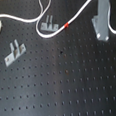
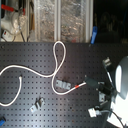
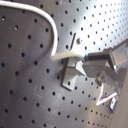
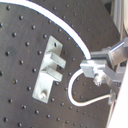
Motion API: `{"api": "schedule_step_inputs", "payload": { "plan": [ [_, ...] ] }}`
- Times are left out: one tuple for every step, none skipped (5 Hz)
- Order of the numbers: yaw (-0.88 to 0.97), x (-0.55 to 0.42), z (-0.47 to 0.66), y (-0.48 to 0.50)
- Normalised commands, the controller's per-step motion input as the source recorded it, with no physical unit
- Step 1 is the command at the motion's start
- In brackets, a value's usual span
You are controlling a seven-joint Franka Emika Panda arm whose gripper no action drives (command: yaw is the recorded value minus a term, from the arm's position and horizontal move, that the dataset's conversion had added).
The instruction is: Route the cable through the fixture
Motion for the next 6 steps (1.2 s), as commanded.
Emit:
{"api": "schedule_step_inputs", "payload": {
  "plan": [
    [0.59, 0.207, 0.37, 0.122],
    [0.19, -0.163, 0.10, -0.038],
    [0.18, -0.240, 0.00, 0.084],
    [0.09, -0.207, 0.05, 0.142],
    [0.04, -0.187, 0.22, 0.114],
    [0.01, -0.211, 0.15, 0.065]
  ]
}}
